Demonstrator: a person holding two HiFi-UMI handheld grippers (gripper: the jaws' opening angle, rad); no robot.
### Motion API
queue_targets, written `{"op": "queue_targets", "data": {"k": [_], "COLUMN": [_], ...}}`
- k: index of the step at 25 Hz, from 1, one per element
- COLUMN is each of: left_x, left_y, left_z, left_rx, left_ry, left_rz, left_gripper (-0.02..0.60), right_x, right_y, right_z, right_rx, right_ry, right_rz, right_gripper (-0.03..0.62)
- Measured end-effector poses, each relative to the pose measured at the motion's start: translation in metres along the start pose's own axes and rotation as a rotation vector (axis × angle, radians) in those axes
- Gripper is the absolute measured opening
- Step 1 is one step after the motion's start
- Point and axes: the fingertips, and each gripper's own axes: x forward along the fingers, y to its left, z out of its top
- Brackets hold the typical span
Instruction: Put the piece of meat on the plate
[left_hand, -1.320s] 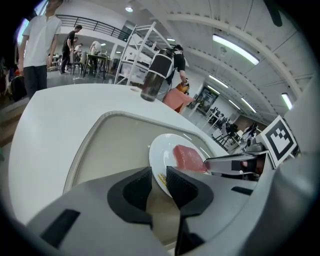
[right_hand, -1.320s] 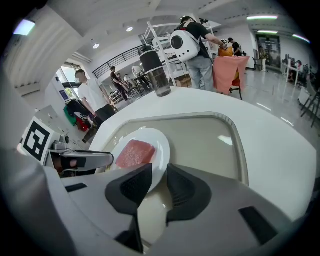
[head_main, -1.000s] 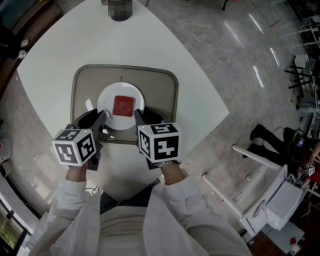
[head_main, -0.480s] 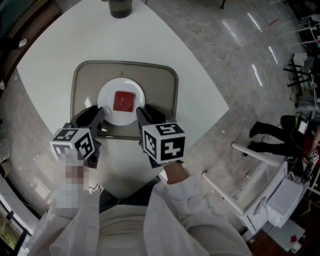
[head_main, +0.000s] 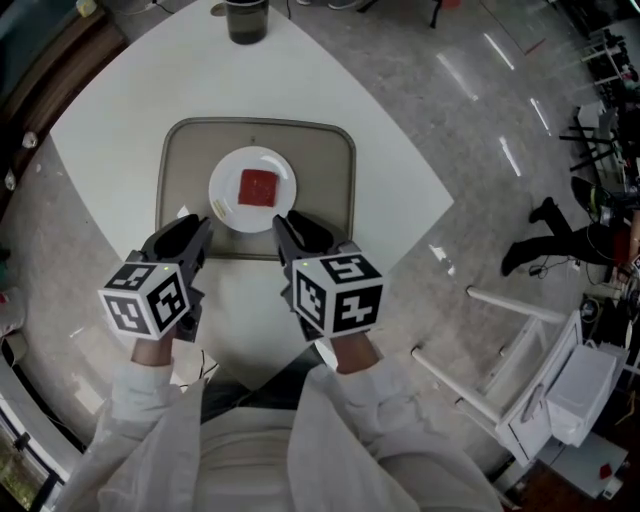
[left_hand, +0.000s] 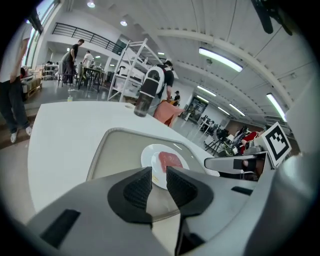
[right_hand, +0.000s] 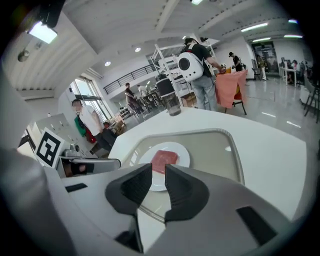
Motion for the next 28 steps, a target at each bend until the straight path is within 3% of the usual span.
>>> {"op": "queue_targets", "data": {"k": [4,11,16,23,28], "left_x": [-0.032,-0.09,-0.131,-0.165,-0.18], "left_y": [-0.014,-0.044,-0.071,-0.097,-0.113], "left_z": [-0.001,-0.016,-0.028,-0.059,-0.083], "left_rx": [0.024,0.064,0.113,0.146,0.155], "left_ry": [-0.049,-0.121,-0.166,-0.15,-0.117], "left_rz": [-0.05,-0.149,-0.215,-0.313,-0.353], "left_gripper": [0.092,0.065,0.035,0.025,0.023], "right_x": [-0.033,-0.095,-0.135,-0.17,-0.179], "right_y": [0.026,0.062,0.091,0.129,0.141], "right_z": [0.005,-0.011,-0.025,-0.048,-0.068], "right_rx": [0.017,0.026,-0.032,-0.041,-0.093], "right_ry": [-0.108,-0.255,-0.325,-0.388,-0.364], "right_rz": [0.032,-0.005,-0.03,0.018,-0.013], "right_gripper": [0.086,0.054,0.034,0.026,0.026]}}
